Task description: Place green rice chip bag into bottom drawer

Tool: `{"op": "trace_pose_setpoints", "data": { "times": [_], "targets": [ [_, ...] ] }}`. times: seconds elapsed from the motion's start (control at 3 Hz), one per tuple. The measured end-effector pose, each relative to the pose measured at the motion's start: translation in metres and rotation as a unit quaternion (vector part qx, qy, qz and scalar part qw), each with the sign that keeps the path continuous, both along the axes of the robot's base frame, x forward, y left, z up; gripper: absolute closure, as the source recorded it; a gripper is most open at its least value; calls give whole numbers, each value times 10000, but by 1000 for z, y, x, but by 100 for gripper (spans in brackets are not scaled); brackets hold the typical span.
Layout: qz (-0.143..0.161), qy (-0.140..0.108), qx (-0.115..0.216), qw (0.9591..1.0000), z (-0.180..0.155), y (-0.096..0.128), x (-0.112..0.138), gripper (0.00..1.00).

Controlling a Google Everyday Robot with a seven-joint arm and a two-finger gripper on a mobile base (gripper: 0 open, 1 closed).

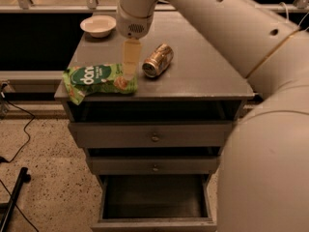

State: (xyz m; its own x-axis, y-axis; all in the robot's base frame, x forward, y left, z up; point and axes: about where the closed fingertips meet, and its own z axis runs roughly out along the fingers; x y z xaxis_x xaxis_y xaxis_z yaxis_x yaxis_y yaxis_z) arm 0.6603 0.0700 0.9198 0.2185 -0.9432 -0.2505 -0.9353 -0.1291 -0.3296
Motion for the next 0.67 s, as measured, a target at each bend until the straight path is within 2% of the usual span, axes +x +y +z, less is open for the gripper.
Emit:
{"op": "trace_pose_setpoints", "data": {
  "times": [0.33,0.67],
  "targets": [
    [377,509,-67,9980,-31,40,-3,0],
    [664,907,-154,9935,-47,62,-21,0]
  ]
}}
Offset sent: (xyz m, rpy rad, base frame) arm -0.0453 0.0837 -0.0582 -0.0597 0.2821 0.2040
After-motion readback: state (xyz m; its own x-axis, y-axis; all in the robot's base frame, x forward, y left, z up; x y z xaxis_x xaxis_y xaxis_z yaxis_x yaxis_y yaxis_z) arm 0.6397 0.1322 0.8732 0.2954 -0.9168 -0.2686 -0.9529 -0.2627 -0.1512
